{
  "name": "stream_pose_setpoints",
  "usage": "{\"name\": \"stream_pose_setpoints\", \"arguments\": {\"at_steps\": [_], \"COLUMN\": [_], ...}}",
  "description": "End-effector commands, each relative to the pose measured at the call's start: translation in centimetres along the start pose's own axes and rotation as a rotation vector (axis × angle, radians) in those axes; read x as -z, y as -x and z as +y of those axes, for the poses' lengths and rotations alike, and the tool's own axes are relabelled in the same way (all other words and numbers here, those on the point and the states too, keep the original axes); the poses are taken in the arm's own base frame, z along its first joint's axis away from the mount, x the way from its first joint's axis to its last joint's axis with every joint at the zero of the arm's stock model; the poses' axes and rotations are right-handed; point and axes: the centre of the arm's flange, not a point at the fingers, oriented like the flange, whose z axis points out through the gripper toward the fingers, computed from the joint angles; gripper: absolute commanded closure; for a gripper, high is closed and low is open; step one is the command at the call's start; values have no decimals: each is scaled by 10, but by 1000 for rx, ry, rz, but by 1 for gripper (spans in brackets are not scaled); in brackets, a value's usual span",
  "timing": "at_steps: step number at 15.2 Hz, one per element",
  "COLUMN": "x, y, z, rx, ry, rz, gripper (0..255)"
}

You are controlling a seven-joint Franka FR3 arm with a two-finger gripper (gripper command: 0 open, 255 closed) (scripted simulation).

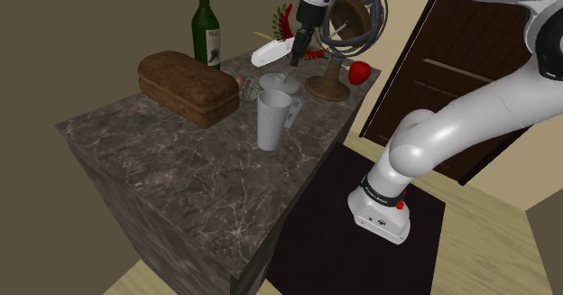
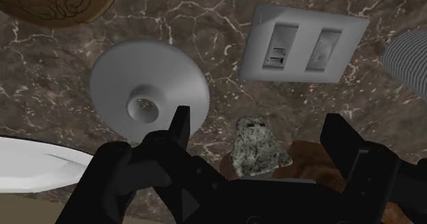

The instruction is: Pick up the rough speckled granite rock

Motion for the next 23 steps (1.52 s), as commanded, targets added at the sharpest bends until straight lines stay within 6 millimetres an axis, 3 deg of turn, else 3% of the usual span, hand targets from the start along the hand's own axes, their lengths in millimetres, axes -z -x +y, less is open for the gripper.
{"name": "stream_pose_setpoints", "arguments": {"at_steps": [1, 10, 19, 20, 23], "x": [-12, -59, -99, -99, -99], "y": [-25, -127, -125, -125, -124], "z": [1, -17, -16, -16, -15], "rx": [77, 393, 393, 393, 393], "ry": [27, 138, 138, 138, 138], "rz": [-5, -28, -28, -28, -28], "gripper": [0, 0, 0, 255, 255]}}
